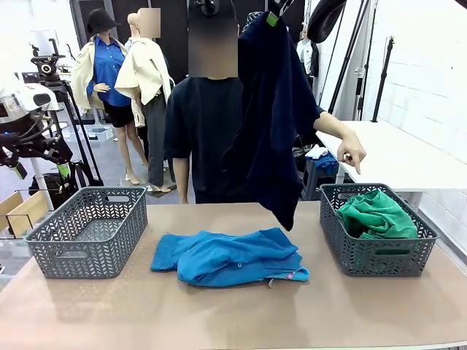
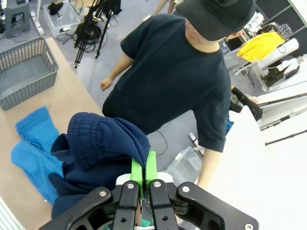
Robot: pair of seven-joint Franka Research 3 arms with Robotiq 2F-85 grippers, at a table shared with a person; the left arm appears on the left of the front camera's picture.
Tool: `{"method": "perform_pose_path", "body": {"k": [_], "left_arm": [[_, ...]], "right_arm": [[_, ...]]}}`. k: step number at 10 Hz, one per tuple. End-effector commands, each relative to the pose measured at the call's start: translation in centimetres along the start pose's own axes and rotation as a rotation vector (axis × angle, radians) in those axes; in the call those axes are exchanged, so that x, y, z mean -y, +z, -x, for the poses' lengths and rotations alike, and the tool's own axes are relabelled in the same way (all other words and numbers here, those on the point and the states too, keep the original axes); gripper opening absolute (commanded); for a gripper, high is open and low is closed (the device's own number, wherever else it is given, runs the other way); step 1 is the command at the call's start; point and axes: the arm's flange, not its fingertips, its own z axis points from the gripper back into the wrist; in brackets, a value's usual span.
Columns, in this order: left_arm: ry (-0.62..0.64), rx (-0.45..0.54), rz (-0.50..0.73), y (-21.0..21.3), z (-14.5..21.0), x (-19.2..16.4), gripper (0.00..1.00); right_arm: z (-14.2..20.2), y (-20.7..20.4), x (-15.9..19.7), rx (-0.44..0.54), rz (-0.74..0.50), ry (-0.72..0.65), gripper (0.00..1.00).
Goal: Sort the tops and bottoms.
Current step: Sort the clothes according to human instructions.
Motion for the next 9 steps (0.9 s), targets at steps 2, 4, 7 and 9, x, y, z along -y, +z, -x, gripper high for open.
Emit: {"method": "perform_pose_path", "body": {"k": [2, 4, 7, 9], "left_arm": [[-0.005, -0.006, -0.018, 0.2, 0.0, -0.2, 1.00], [-0.005, -0.006, -0.018, 0.2, 0.0, -0.2, 1.00], [-0.005, -0.006, -0.018, 0.2, 0.0, -0.2, 1.00], [-0.005, -0.006, -0.018, 0.2, 0.0, -0.2, 1.00]], "right_arm": [[1.9, 1.5, 2.2, -0.042, 0.102, -0.004, 0.00], [3.6, 2.8, 6.1, -0.049, 0.201, -0.082, 0.00], [7.2, 3.4, 10.8, -0.136, 0.330, -0.188, 0.00], [10.2, 4.0, 12.5, -0.203, 0.408, -0.220, 0.00]]}}
